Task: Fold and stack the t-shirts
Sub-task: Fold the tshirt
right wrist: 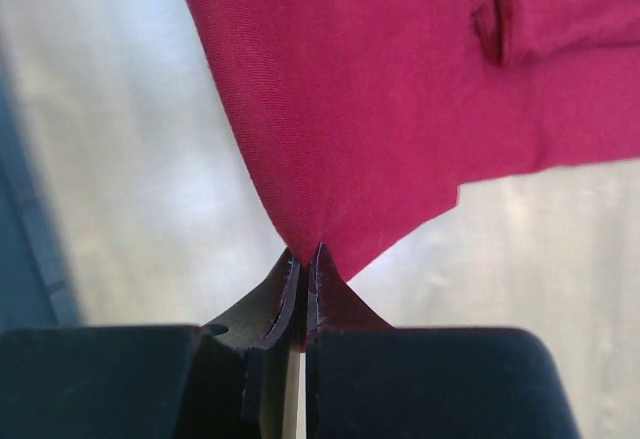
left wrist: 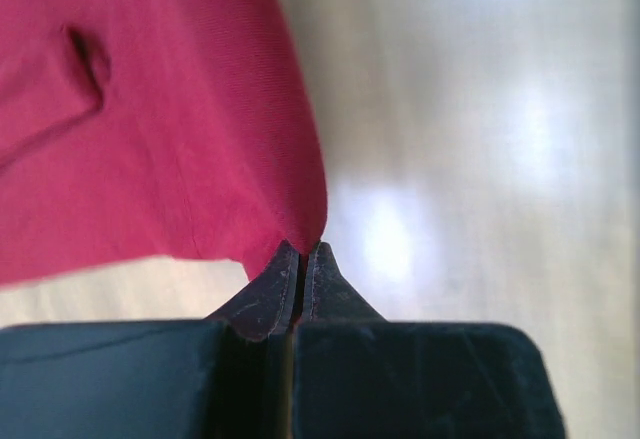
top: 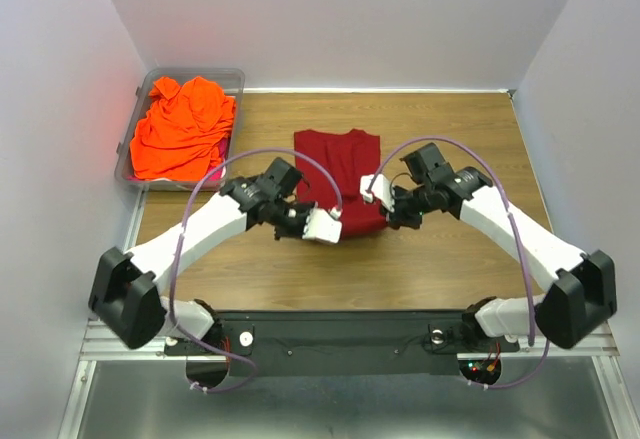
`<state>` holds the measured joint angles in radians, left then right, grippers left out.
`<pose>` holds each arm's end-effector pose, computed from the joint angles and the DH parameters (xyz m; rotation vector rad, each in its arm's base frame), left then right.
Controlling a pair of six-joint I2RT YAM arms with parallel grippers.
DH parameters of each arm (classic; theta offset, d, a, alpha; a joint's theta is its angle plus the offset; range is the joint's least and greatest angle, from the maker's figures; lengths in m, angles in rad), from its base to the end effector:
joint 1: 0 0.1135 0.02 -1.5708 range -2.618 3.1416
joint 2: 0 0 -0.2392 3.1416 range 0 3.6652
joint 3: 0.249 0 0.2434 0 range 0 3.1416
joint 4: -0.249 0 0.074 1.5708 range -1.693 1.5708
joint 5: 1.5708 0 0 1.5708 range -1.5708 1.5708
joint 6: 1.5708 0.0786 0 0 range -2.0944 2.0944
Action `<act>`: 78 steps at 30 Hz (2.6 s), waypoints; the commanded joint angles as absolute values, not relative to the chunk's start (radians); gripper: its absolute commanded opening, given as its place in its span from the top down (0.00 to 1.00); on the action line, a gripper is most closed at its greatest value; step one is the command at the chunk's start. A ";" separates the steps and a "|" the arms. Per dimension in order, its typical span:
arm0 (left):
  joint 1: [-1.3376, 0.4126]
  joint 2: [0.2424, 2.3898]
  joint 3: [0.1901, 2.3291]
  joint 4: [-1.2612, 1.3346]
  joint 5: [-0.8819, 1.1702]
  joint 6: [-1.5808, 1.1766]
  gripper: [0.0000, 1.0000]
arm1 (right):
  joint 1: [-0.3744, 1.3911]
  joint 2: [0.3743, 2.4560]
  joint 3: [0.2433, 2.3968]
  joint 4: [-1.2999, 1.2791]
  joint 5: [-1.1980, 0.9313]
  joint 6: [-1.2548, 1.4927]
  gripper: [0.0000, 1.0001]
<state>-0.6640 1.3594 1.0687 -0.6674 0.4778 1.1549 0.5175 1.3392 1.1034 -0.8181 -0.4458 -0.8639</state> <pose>0.2106 -0.2107 0.2196 2.0178 1.3349 -0.3845 0.2267 0.1680 0.2235 -1.7253 1.8499 0.4487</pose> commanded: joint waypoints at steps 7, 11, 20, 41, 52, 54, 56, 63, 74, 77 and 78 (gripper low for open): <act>-0.790 1.111 0.994 -0.943 0.634 1.157 1.00 | 0.577 1.057 1.065 -1.210 -0.624 -0.859 1.00; -0.790 1.115 1.009 -0.945 0.581 1.173 1.00 | 0.577 1.110 1.097 -1.160 -0.510 -0.845 1.00; -0.637 1.323 1.230 -1.020 0.589 1.297 1.00 | 0.427 1.331 1.281 -1.126 -0.560 -0.975 0.99; -0.305 2.384 2.106 -1.115 0.679 1.376 0.86 | 0.222 2.310 1.925 -1.074 -0.701 -1.101 0.95; -0.390 2.045 1.662 -1.115 0.797 1.278 0.85 | 0.255 2.193 1.749 -1.034 -0.701 -1.019 0.92; -0.394 1.993 1.628 -1.115 0.807 1.234 0.85 | 0.255 2.151 1.712 -1.037 -0.710 -0.994 0.92; -0.393 1.945 1.643 -1.117 0.816 1.203 0.86 | 0.255 2.106 1.691 -1.042 -0.704 -0.982 0.92; -0.396 2.034 1.860 -1.117 0.784 1.124 0.86 | 0.244 2.049 1.758 -1.052 -0.673 -0.977 0.94; -0.311 2.272 2.002 -1.066 0.764 1.043 0.37 | 0.233 2.286 2.031 -1.085 -0.634 -0.881 0.23; -0.243 2.238 2.058 -1.014 0.784 0.973 0.35 | 0.213 2.260 2.069 -1.074 -0.646 -0.827 0.23; -0.221 2.221 2.063 -0.997 0.787 0.954 0.35 | 0.201 2.243 2.085 -1.068 -0.646 -0.807 0.23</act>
<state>-0.3073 2.3268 1.9701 -1.0599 0.7860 1.0386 0.2337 2.3104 1.9911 -1.0733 -0.6315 -0.8894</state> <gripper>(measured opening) 0.649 0.765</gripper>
